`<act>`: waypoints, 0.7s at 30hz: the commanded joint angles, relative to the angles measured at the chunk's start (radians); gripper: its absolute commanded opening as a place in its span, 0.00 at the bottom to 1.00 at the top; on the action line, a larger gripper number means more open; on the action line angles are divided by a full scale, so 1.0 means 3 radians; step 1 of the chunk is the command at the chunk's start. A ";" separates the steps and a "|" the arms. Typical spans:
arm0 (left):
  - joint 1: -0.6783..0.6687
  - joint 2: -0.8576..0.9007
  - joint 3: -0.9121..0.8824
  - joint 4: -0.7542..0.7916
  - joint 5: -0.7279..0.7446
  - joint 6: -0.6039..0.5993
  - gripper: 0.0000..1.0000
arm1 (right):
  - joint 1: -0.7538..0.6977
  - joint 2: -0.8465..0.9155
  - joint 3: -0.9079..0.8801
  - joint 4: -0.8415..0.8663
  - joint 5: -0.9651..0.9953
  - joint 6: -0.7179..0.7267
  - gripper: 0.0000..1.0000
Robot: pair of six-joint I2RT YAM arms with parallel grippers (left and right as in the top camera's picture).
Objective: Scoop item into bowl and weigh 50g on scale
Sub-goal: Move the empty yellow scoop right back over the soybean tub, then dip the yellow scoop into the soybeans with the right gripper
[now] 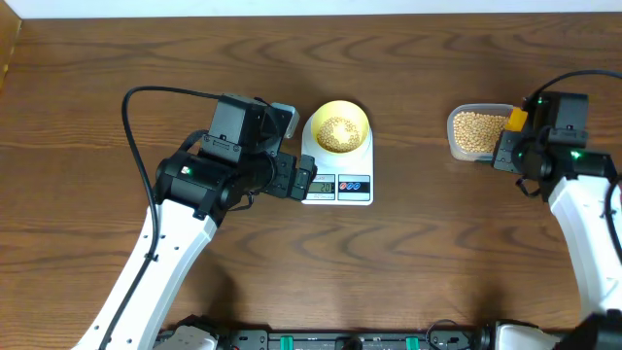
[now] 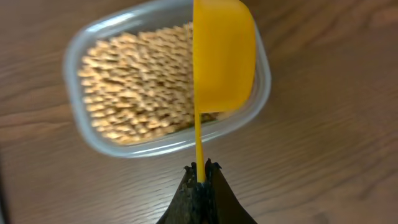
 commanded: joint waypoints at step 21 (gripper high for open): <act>0.0010 -0.0031 0.0094 -0.0008 -0.0023 -0.0041 0.98 | 0.0029 0.0591 0.0013 0.0229 -0.0635 0.0098 0.01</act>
